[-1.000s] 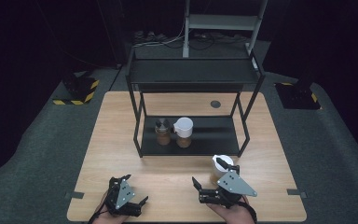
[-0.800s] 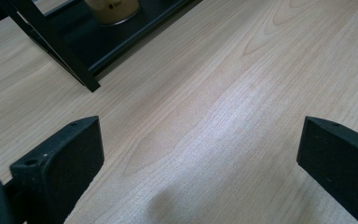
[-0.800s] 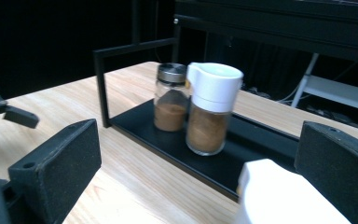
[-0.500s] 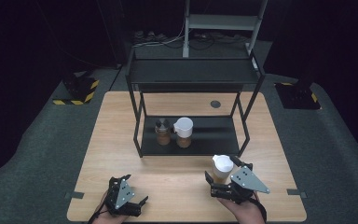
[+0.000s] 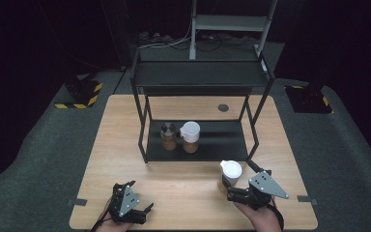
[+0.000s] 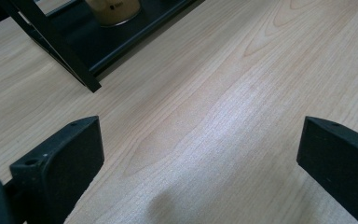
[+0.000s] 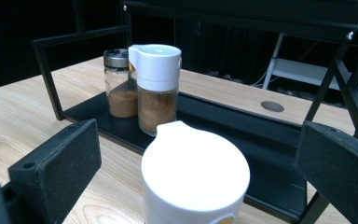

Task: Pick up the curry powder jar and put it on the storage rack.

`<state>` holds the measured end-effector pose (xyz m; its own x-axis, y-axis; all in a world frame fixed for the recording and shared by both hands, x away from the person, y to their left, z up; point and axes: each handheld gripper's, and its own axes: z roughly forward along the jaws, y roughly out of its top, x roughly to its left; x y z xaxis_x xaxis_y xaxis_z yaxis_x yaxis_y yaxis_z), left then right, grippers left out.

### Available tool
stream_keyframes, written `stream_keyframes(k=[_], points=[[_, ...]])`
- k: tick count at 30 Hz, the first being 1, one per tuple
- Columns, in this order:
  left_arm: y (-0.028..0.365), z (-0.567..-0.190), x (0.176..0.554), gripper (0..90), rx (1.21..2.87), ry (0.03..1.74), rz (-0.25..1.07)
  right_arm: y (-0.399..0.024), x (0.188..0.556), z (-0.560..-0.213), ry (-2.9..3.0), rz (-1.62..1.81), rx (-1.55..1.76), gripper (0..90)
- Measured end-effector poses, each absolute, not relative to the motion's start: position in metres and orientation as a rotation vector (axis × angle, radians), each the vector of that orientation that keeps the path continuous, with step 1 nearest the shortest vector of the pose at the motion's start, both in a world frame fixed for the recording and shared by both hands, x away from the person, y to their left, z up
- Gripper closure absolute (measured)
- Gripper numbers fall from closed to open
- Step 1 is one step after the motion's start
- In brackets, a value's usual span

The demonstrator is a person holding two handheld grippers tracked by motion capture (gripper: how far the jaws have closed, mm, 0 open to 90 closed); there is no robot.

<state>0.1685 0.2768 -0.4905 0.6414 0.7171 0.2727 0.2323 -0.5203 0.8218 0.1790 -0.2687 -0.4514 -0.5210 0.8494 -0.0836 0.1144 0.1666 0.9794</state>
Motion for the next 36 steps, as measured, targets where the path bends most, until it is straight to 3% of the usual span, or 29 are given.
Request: stream_keyframes(k=[36], points=[[0.278,-0.49,0.169,1.0,2.08,0.717,0.774,-0.267,0.186,-0.483,1.835,1.359,0.979,0.0]])
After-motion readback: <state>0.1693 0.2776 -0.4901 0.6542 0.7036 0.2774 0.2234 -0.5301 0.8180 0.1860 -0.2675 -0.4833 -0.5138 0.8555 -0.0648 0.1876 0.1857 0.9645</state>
